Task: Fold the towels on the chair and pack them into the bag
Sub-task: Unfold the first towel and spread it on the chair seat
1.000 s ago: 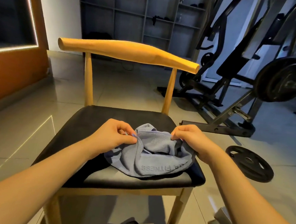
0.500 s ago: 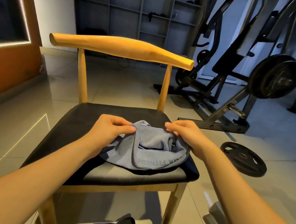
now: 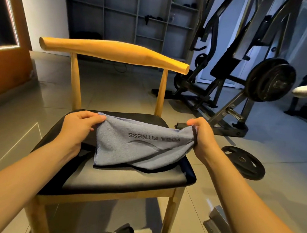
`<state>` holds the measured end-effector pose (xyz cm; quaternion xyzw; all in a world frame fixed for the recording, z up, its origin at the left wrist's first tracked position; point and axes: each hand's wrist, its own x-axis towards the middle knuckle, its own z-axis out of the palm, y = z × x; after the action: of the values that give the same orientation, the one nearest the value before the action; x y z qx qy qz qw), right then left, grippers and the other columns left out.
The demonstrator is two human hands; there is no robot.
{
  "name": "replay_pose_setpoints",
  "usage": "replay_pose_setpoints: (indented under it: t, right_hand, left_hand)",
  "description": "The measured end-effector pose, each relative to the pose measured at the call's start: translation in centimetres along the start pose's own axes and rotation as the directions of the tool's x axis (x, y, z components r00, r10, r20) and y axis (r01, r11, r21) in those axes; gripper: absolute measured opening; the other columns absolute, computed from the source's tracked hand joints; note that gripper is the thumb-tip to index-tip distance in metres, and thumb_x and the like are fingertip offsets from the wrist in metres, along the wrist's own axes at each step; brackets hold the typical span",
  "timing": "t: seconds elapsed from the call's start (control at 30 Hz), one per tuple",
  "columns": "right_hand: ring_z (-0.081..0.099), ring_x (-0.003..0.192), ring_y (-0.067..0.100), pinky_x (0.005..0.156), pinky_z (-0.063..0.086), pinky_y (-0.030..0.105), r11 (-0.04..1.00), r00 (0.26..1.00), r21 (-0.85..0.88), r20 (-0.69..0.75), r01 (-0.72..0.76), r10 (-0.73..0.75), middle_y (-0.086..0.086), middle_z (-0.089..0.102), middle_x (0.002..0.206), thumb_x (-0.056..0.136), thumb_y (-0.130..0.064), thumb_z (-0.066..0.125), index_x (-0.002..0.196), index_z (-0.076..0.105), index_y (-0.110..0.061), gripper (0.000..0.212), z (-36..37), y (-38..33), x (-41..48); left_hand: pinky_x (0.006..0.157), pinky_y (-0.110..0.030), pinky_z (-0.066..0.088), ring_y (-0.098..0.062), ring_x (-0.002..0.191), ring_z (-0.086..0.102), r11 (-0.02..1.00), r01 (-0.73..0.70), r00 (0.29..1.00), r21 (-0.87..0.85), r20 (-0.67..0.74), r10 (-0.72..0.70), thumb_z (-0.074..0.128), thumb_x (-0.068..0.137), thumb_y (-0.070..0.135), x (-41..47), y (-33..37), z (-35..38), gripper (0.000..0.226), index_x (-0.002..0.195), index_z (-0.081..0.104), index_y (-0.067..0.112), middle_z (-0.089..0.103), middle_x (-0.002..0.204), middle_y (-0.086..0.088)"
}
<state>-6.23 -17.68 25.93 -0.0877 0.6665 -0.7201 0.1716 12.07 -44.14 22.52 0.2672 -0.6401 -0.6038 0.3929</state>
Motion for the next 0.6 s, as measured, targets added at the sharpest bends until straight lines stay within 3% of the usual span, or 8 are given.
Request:
replay_pose_setpoints:
  t: [0.17,0.27,0.4,0.6]
  right_hand:
    - [0.046,0.071,0.020,0.066,0.038,0.033,1.000,1.000,-0.007,0.014,0.027,-0.027,0.005,0.050,0.078,0.084,-0.002,0.042,0.080,0.056,-0.012,0.017,-0.5,1.0,0.1]
    - [0.042,0.067,0.021,0.060,0.035,0.033,0.988,0.997,-0.137,0.041,0.075,-0.070,0.005,0.047,0.068,0.080,0.004,0.045,0.068,0.053,-0.012,0.022,-1.0,1.4,0.6]
    - [0.068,0.091,0.024,0.080,0.056,0.033,0.976,0.993,-0.180,0.031,0.121,-0.117,0.015,0.073,0.098,0.093,0.006,0.061,0.105,0.070,0.003,0.015,-2.9,1.8,1.2]
    - [0.073,0.101,0.033,0.087,0.060,0.037,0.989,0.990,-0.059,0.036,0.136,-0.134,0.023,0.074,0.111,0.091,0.002,0.067,0.114,0.069,0.007,0.023,-4.1,1.3,1.5]
  left_hand:
    - [0.087,-0.035,0.049,-0.020,0.091,0.064,0.999,0.051,0.999,-0.004,-0.014,-0.051,0.082,0.082,0.014,0.5,-0.8,-0.4,0.006,0.079,0.077,0.018,0.074,0.087,-0.005]
    - [0.091,-0.036,0.052,-0.022,0.094,0.066,0.999,0.051,0.999,-0.008,-0.012,-0.051,0.082,0.082,0.014,0.6,-1.0,-0.7,0.005,0.082,0.078,0.015,0.075,0.091,-0.008]
    - [0.082,-0.031,0.049,-0.020,0.088,0.064,0.999,0.028,0.999,-0.020,-0.038,-0.028,0.083,0.080,0.012,0.7,-0.7,-1.2,0.007,0.083,0.078,0.013,0.074,0.089,-0.009]
    - [0.070,-0.020,0.044,-0.010,0.074,0.060,0.998,-0.007,0.999,-0.059,-0.052,0.004,0.081,0.081,0.007,0.6,-0.3,-1.1,0.013,0.091,0.075,0.004,0.070,0.085,-0.006]
